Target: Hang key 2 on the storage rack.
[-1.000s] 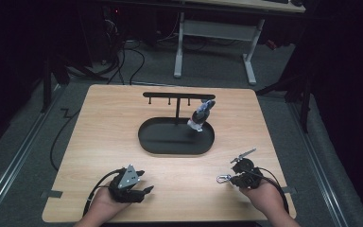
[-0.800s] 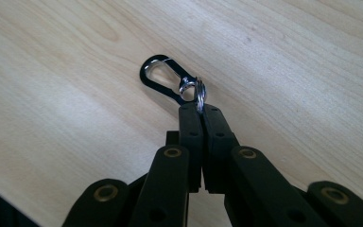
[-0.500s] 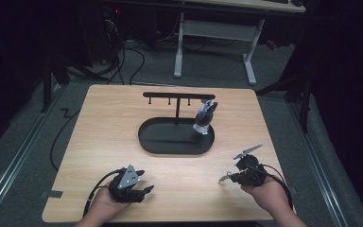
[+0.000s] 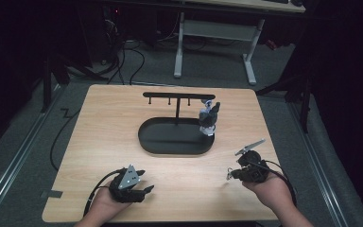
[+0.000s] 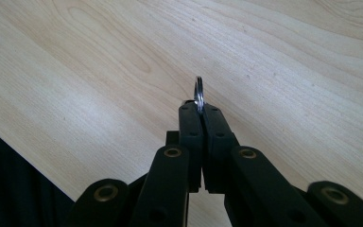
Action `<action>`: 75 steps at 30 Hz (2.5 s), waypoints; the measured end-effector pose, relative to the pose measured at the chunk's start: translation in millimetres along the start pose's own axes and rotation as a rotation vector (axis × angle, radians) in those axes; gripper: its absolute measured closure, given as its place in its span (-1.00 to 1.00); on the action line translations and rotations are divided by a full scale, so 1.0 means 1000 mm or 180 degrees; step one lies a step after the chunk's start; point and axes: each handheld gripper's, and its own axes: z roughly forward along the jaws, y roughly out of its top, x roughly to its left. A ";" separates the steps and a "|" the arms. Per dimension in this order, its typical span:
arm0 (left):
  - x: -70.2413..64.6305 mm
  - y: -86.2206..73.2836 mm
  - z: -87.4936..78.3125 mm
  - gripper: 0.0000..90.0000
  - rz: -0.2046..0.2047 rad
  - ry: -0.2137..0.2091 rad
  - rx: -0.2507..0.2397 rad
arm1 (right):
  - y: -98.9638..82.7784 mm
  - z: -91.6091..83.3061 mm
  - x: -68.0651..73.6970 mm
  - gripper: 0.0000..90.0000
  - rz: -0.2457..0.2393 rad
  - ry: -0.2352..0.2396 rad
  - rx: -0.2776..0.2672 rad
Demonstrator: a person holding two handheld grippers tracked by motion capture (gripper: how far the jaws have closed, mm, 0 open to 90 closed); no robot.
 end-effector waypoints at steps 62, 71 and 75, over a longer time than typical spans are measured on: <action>0.004 -0.006 -0.014 -0.19 -0.0081 0.0071 -0.0089 | 0.110 -0.011 0.018 0.98 -0.0154 0.0157 -0.0153; 0.004 -0.006 -0.014 -0.19 -0.0069 0.0053 -0.0083 | 0.138 -0.017 0.020 0.98 -0.0223 0.0118 -0.0151; 0.004 -0.006 -0.014 -0.19 -0.0063 0.0054 -0.0078 | 0.152 -0.020 0.020 0.98 -0.0219 0.0101 -0.0181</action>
